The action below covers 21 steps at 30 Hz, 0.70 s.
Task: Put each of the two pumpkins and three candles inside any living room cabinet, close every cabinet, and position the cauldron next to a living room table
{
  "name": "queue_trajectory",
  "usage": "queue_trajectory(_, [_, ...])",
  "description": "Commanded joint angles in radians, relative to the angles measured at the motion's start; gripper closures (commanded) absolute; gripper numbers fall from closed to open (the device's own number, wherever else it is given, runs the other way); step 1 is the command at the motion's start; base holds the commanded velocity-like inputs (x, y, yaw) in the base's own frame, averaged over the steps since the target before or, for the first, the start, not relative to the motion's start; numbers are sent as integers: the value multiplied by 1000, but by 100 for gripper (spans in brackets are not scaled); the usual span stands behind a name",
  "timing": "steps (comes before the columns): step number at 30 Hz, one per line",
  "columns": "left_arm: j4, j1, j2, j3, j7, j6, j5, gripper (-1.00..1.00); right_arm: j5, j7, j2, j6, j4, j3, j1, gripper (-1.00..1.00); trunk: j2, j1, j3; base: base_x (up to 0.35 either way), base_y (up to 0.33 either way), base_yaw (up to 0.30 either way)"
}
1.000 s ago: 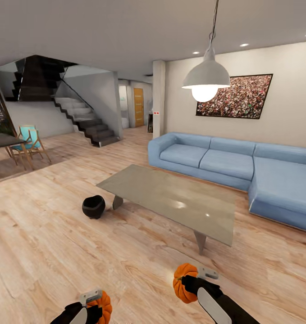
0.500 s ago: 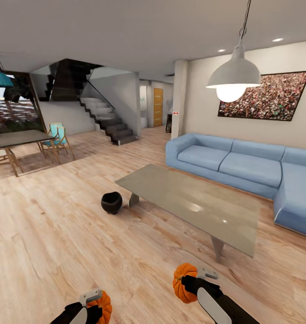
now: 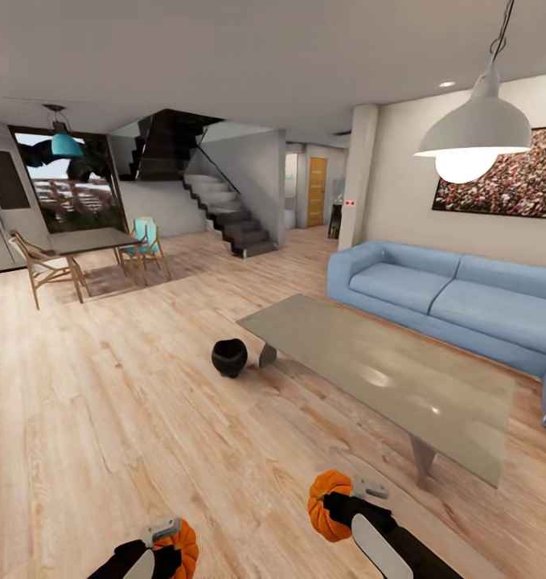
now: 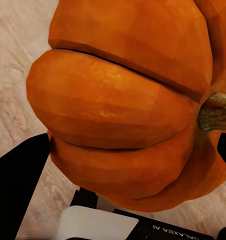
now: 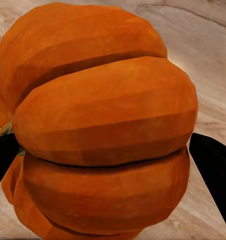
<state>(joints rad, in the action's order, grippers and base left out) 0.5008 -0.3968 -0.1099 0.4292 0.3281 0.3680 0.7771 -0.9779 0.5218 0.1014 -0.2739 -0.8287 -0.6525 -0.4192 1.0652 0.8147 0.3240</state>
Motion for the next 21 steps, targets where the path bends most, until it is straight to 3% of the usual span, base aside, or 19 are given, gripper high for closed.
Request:
queue_trajectory(1, [2, -1, -2, 8, 9, 2, 10, 100, -2, 7, 2, -2, -3, -4, -1, 100, 1, 0, 1, 0, 0, 278])
queue_trajectory(21, [4, -1, -2, 8, 9, 2, 10, 100, -4, 7, 2, -4, -3, -4, -1, 100, 1, 0, 1, 0, 0, 278])
